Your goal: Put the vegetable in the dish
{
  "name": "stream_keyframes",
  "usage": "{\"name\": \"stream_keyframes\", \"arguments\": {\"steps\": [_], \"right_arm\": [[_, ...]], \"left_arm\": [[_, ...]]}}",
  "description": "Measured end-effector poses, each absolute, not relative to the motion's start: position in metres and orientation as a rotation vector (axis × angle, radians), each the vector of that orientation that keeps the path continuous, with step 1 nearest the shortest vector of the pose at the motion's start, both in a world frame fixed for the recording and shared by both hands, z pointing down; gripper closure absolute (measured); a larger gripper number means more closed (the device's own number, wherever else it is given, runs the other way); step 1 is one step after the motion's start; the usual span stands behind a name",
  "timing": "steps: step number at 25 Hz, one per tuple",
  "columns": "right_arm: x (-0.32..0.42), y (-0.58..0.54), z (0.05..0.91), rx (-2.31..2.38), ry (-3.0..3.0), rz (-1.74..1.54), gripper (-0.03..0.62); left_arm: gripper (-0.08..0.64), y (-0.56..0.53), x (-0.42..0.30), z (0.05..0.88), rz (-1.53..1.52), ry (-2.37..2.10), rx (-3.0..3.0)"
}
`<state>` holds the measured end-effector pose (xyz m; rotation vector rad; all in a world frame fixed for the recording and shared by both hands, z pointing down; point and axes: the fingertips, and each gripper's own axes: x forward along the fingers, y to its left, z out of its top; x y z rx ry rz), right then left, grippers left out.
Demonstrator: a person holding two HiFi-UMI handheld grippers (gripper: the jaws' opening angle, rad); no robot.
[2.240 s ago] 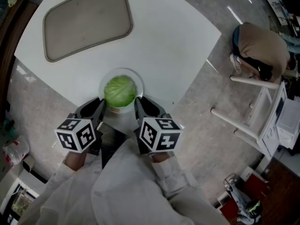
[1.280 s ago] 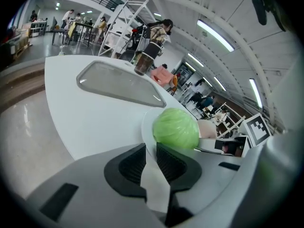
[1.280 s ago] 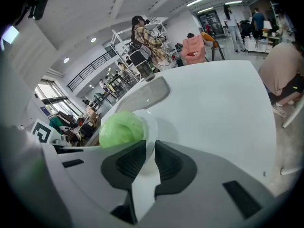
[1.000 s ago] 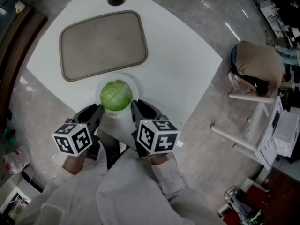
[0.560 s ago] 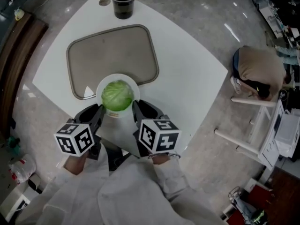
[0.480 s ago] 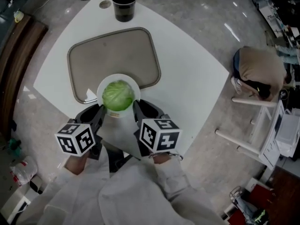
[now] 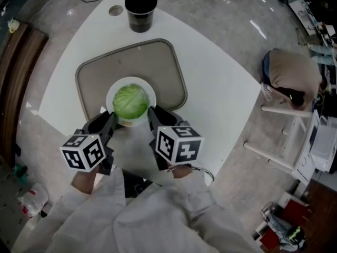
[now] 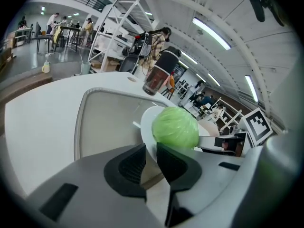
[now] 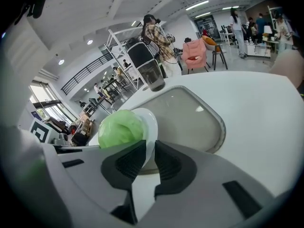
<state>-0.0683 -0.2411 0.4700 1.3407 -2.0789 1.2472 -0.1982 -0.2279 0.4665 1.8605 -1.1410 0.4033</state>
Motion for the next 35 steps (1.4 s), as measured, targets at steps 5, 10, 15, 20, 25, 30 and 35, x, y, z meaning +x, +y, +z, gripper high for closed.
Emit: {"name": "stream_keyframes", "arguments": {"steps": [5, 10, 15, 20, 25, 30, 35], "right_arm": [[-0.077, -0.268, 0.472, 1.338, -2.084, 1.243, 0.525], [-0.082, -0.286, 0.478, 1.334, -2.074, 1.257, 0.525], [-0.083, -0.295, 0.490, 1.335, -2.048, 1.290, 0.525], [-0.084, -0.293, 0.495, 1.327, -2.033, 1.315, 0.525], [-0.086, -0.296, 0.493, 1.329, -2.027, 1.304, 0.524], [-0.087, -0.296, 0.494, 1.327, -2.015, 1.292, 0.524], [-0.087, -0.297, 0.496, 1.330, -2.005, 1.291, 0.523]], "left_arm": [[0.486, -0.256, -0.206, 0.467, 0.397, -1.149, 1.872], [0.486, -0.275, -0.212, 0.471, 0.403, -1.142, 1.871], [0.486, -0.286, -0.213, 0.479, 0.432, -1.129, 1.866], [0.486, -0.286, -0.214, 0.482, 0.452, -1.123, 1.857], [0.486, -0.287, -0.215, 0.484, 0.449, -1.121, 1.839], [0.486, -0.287, -0.216, 0.489, 0.471, -1.100, 1.840], [0.486, -0.286, -0.216, 0.490, 0.479, -1.100, 1.843]]}}
